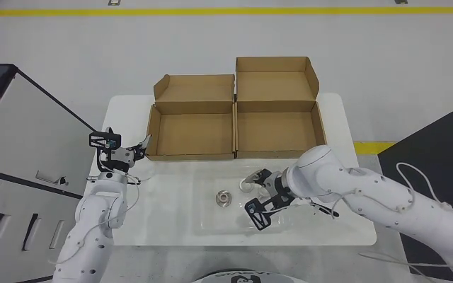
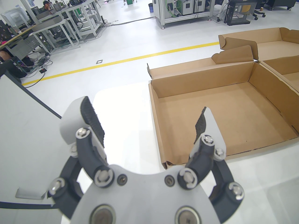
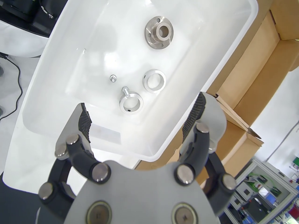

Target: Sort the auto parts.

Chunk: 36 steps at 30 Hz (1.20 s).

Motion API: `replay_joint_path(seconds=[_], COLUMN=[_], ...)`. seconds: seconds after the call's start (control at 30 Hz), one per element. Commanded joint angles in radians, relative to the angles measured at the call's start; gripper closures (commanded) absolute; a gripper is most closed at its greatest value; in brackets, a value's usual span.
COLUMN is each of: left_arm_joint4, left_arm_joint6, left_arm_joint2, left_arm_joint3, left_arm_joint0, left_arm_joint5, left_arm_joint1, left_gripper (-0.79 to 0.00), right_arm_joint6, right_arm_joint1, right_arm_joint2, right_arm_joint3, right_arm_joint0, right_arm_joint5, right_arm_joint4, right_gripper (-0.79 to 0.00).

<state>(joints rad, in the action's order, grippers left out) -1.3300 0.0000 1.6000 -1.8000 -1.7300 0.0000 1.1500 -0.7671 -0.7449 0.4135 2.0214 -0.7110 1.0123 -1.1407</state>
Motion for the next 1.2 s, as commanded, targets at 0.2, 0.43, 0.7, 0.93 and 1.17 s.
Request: replay_joint_path(seconds=[0.2, 0.43, 0.7, 0.93, 1.17], left_arm_joint4=[0.0, 0.0, 0.0, 0.0, 0.0], left_arm_joint6=[0.0, 0.0, 0.0, 0.0, 0.0], left_arm_joint2=[0.0, 0.0, 0.0, 0.0, 0.0], left_arm_joint3=[0.0, 0.0, 0.0, 0.0, 0.0], left_arm_joint0=[0.0, 0.0, 0.0, 0.0, 0.0], left_arm_joint5=[0.0, 0.0, 0.0, 0.0, 0.0], left_arm_joint1=[0.0, 0.0, 0.0, 0.0, 0.0], left_gripper=[-0.785, -0.785, -0.785, -0.785, -0.785], right_arm_joint6=[-0.019, -0.008, 0.014, 0.016, 0.02], right_arm_joint1=[-0.012, -0.019, -0.034, -0.045, -0.05], right_arm_joint2=[-0.042, -0.054, -0.055, -0.058, -0.052], right_arm_joint3=[-0.042, -0.079, -0.111, -0.132, -0.15], right_arm_joint0=[0.024, 0.027, 0.011, -0.004, -0.015], right_arm_joint5=[0.0, 0.0, -0.021, -0.024, -0.018], right_arm_joint4=[0.013, 0.002, -0.019, -0.028, -0.039], right_gripper=[-0.785, -0.785, -0.785, -0.785, -0.785])
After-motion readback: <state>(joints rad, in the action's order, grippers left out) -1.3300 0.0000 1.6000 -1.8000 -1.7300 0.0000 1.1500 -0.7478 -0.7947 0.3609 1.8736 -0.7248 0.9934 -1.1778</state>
